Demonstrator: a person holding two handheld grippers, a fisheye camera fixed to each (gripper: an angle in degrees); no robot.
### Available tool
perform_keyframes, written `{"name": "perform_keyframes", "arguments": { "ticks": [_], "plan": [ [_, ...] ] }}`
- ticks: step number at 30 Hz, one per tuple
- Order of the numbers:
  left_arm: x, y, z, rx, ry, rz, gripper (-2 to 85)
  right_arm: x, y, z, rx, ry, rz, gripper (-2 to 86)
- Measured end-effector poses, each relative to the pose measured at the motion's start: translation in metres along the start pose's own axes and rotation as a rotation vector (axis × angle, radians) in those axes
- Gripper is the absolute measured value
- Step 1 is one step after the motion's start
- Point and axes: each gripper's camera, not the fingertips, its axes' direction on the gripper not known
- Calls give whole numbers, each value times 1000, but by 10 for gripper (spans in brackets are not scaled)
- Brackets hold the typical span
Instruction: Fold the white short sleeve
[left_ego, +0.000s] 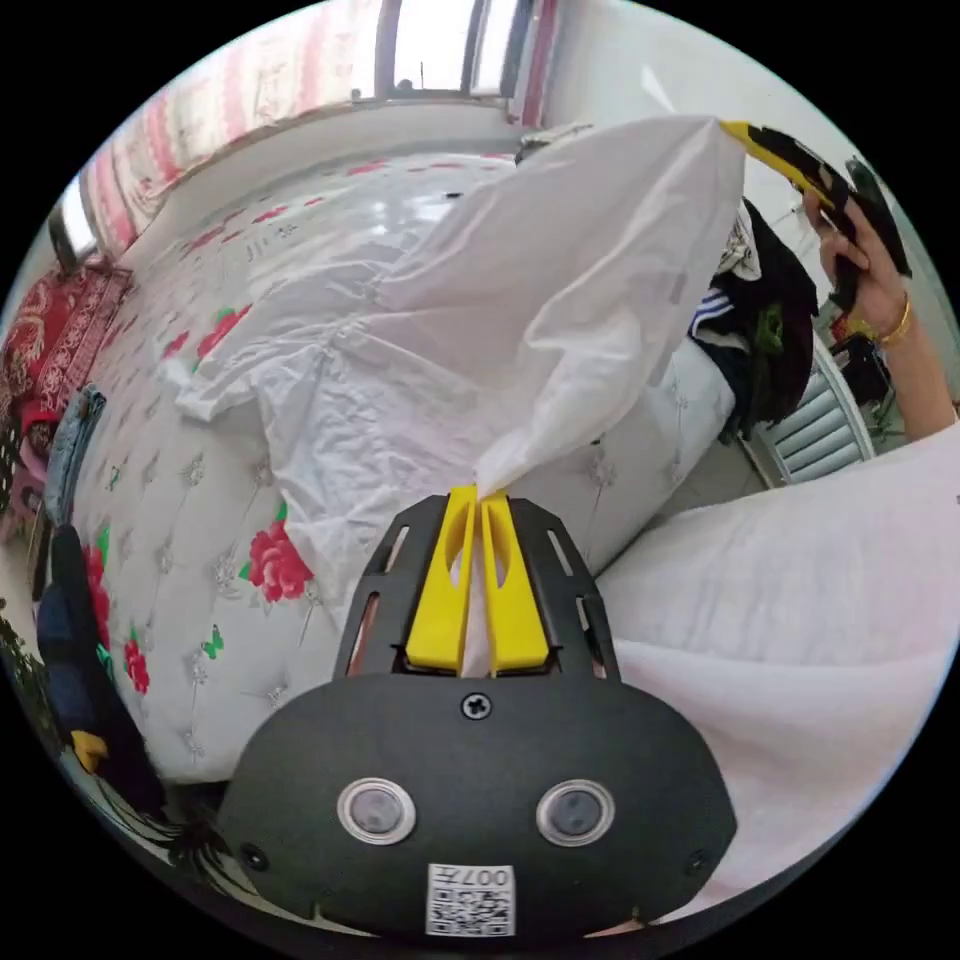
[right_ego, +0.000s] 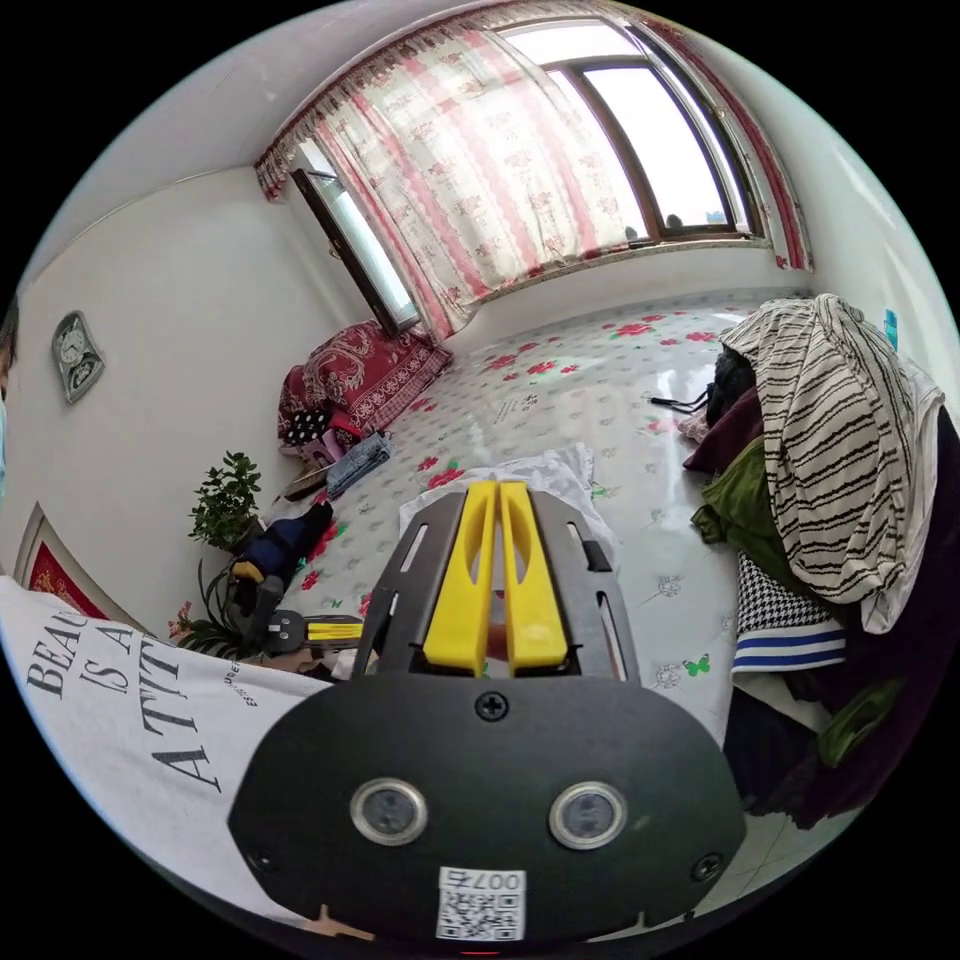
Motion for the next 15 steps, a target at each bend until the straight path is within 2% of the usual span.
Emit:
{"name": "perform_keyframes", "arguments": {
  "ticks": [3, 7, 13, 15],
  "plan": [
    [-12, 10, -117, 281, -82, -54, -10, -33, 0, -33, 84, 11, -59, -3],
    [-2, 21, -253, 604, -119, 35, -10, -76, -4, -73, 220, -57, -147, -3],
    [31, 24, -366, 915, -261, 218, -10, -167, -8, -139, 508, 19, -367, -3],
    [28, 19, -382, 963, -242, 245, -10, -191, -15, -149, 577, 69, -423, -3]
  ]
}}
